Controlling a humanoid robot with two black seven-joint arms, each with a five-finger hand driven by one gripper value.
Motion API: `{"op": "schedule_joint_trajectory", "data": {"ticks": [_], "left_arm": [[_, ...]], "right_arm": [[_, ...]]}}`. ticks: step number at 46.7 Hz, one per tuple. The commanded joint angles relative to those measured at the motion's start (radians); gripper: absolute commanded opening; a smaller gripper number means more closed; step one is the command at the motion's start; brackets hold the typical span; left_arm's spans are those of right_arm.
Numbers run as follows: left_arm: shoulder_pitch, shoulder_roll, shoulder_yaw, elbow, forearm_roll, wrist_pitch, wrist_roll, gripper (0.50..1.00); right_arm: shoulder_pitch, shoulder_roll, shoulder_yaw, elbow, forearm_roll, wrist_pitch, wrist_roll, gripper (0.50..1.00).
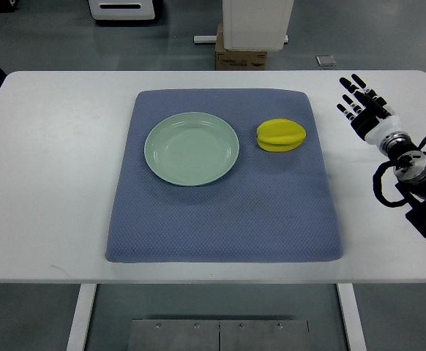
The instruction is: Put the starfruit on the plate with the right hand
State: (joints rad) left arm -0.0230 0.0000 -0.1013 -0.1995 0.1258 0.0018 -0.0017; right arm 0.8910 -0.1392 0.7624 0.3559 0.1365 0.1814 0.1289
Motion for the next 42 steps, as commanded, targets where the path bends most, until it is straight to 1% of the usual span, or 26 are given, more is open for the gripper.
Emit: {"op": "schedule_joint_trajectory", "data": {"ticks": [1, 42], "left_arm": [[0.0, 0.0, 0.0, 0.0, 0.0, 0.0, -0.001, 1.0], [0.002, 0.0, 0.0, 0.002, 0.0, 0.0, -0.001, 1.0]], "right_arm": [[0.0, 0.0, 0.0, 0.0, 0.0, 0.0, 0.0, 1.0], [0.0, 0.001, 0.0, 0.0, 0.0, 0.0, 0.002, 1.0]]}}
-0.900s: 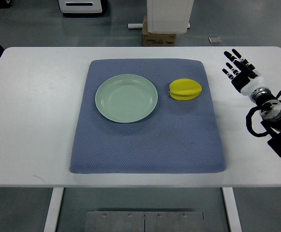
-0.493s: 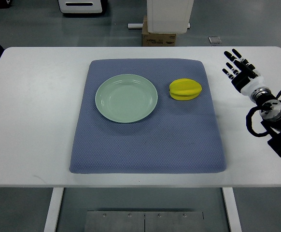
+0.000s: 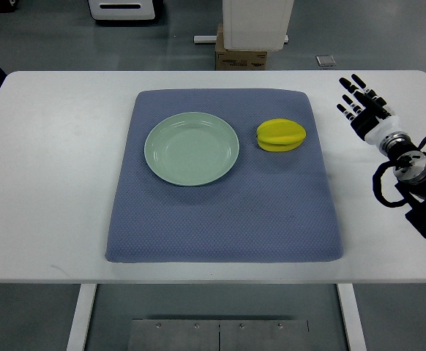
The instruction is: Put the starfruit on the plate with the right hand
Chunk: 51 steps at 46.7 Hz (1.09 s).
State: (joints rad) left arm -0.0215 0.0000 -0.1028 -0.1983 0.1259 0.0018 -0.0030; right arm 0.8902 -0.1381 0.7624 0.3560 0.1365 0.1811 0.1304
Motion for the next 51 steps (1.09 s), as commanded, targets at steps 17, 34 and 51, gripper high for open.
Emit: {"op": "schedule_joint_trajectory", "data": {"ticks": [17, 34, 51], "left_arm": [[-0.001, 0.0, 0.0, 0.0, 0.0, 0.0, 0.0, 1.0], [0.0, 0.0, 0.0, -0.001, 0.0, 0.0, 0.0, 1.0], [0.0, 0.0, 0.0, 0.0, 0.0, 0.0, 0.0, 1.0]], "right_arm": [[-0.001, 0.0, 0.0, 0.0, 0.0, 0.0, 0.0, 1.0], [-0.001, 0.006, 0.0, 0.0, 0.0, 0.0, 0.04, 1.0], [-0.004, 0.006, -0.002, 0.0, 0.0, -0.011, 0.127, 1.0]]}}
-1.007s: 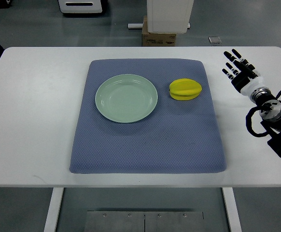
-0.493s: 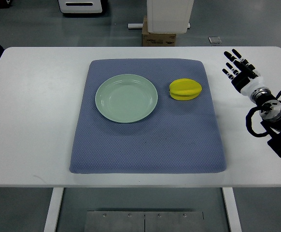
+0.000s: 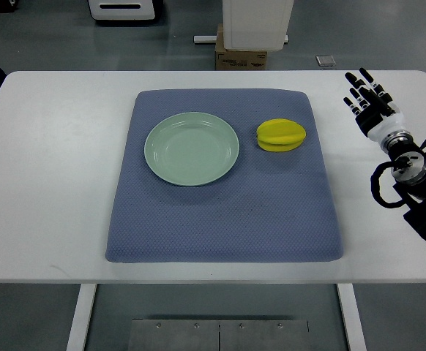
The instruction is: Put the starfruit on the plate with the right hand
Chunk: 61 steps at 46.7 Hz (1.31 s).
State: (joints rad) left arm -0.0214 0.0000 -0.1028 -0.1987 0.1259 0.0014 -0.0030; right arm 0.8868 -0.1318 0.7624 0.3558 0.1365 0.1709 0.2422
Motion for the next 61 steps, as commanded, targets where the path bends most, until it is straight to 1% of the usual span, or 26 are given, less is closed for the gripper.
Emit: {"op": "schedule_joint_trajectory", "data": {"ticks": [1, 20, 27, 39, 43, 50, 58, 61], "left_arm": [[0.0, 0.0, 0.0, 0.001, 0.0, 0.0, 0.0, 1.0], [0.0, 0.0, 0.002, 0.001, 0.0, 0.0, 0.0, 1.0], [0.0, 0.0, 0.0, 0.001, 0.0, 0.0, 0.0, 1.0], [0.0, 0.0, 0.0, 0.001, 0.0, 0.0, 0.0, 1.0], [0.0, 0.0, 0.0, 0.001, 0.0, 0.0, 0.0, 1.0], [0.0, 0.0, 0.0, -0.001, 0.0, 0.0, 0.0, 1.0], [-0.002, 0.0, 0.0, -0.001, 0.0, 0.0, 0.0, 1.0], [0.0, 0.0, 0.0, 0.001, 0.0, 0.0, 0.0, 1.0]], "right_arm": [[0.0, 0.0, -0.002, 0.0, 0.0, -0.002, 0.017, 1.0], [-0.014, 0.014, -0.009, 0.005, 0.0, 0.01, 0.009, 1.0], [-0.034, 0.017, -0.014, 0.003, -0.002, 0.009, 0.019, 1.0], [-0.028, 0.015, -0.014, 0.008, -0.003, 0.01, 0.02, 1.0], [-0.028, 0.015, -0.014, 0.009, -0.005, 0.022, 0.023, 1.0], [-0.031, 0.017, -0.023, 0.012, -0.012, 0.05, 0.074, 1.0], [-0.019, 0.008, -0.129, 0.015, -0.014, 0.058, 0.089, 1.0], [-0.002, 0.004, -0.176, 0.015, -0.028, 0.068, 0.115, 1.0]]}}
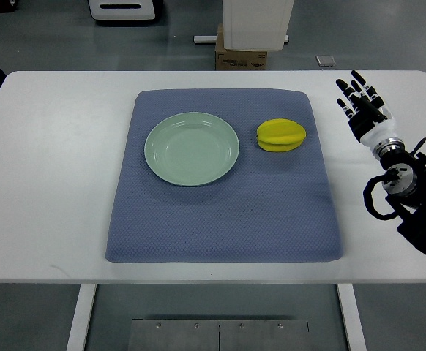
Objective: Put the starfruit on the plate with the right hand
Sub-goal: 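Move the right hand over the yellow starfruit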
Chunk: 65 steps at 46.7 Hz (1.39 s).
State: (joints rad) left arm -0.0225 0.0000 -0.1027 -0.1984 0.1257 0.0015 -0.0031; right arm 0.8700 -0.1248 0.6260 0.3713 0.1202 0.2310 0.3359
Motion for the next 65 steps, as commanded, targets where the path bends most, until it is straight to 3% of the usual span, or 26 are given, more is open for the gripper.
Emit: {"op": "schedule_joint_trajectory", "data": {"ticks": [1, 5, 15, 22, 29, 39, 49, 56, 65], "left_arm": [[0.001, 0.0, 0.0, 0.001, 0.0, 0.0, 0.0, 1.0], [0.001, 0.0, 0.0, 0.001, 0.0, 0.0, 0.0, 1.0], [-0.001, 0.0, 0.0, 0.001, 0.0, 0.0, 0.0, 1.0], [0.001, 0.0, 0.0, 0.001, 0.0, 0.0, 0.0, 1.0], [0.001, 0.0, 0.0, -0.001, 0.0, 0.0, 0.0, 1.0], [0.001, 0.0, 0.0, 0.001, 0.0, 0.0, 0.0, 1.0], [0.001, 0.0, 0.0, 0.001, 0.0, 0.0, 0.0, 1.0], [0.001, 0.0, 0.0, -0.001, 0.0, 0.0, 0.0, 1.0], [0.001, 0.0, 0.0, -0.001, 0.0, 0.0, 0.0, 1.0]], "right_arm": [[0.024, -0.003, -0.055, 0.0, -0.017, 0.008, 0.032, 1.0], [0.05, 0.0, -0.097, 0.0, -0.042, 0.008, 0.069, 1.0], [0.069, 0.002, -0.157, 0.0, -0.106, 0.008, 0.083, 0.998], [0.099, 0.001, -0.227, 0.0, -0.22, 0.013, 0.163, 0.991], [0.109, -0.003, -0.281, 0.003, -0.249, 0.036, 0.19, 0.981], [0.098, -0.012, -0.35, 0.031, -0.301, 0.042, 0.264, 0.87], [0.109, -0.016, -0.442, 0.032, -0.361, 0.037, 0.275, 0.874], [0.127, -0.022, -0.508, 0.032, -0.422, 0.004, 0.275, 0.887], [0.142, -0.018, -0.64, 0.032, -0.424, -0.11, 0.275, 0.893]]}}
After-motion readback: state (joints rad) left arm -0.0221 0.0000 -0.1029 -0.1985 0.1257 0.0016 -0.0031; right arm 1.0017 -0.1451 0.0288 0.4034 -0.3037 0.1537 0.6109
